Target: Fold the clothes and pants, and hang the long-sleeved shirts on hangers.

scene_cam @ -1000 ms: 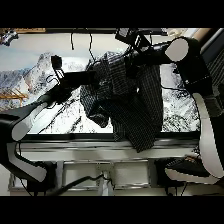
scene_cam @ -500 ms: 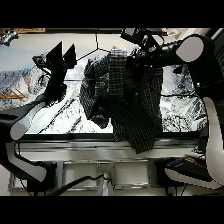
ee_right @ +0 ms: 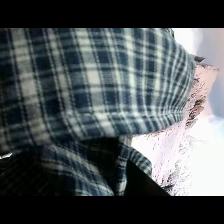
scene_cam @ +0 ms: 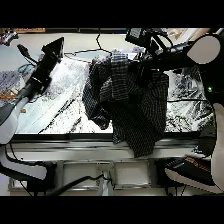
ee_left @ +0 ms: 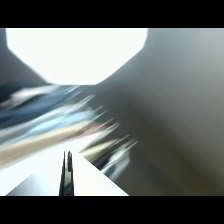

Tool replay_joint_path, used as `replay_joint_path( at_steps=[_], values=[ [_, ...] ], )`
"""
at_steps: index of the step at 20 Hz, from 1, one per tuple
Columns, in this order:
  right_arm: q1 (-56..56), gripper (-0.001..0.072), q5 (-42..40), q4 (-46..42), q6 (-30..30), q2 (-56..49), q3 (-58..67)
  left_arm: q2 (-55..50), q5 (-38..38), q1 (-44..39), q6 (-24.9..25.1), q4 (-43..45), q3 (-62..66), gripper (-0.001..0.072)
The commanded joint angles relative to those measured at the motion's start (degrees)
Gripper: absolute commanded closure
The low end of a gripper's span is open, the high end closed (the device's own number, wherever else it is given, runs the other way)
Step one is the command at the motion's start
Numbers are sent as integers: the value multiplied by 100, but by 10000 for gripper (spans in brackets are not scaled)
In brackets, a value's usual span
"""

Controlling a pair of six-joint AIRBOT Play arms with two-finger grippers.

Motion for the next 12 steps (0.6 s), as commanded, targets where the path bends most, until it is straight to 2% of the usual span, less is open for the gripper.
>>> replay_joint_path(
  at_steps=[1,2,3,4,5,10,12],
  values=[
    [-2,686,48,0,-22,155,0,249,1167,479,-1543,3480,66,281],
    [-2,686,52,-4,-22,164,0,214,1069,463,-2159,4216,66,56],
    [0,686,55,-4,-22,164,0,160,918,398,-2514,4697,66,41],
    [0,686,55,0,-20,164,0,92,680,306,-2542,4826,66,41],
    [0,686,57,0,-20,164,0,20,474,181,-2524,4811,66,41],
    [0,686,72,2,0,186,0,-177,452,-389,-2511,4717,66,41],
    [0,686,74,4,7,186,0,-175,363,-546,-2151,4599,66,41]
  ],
)
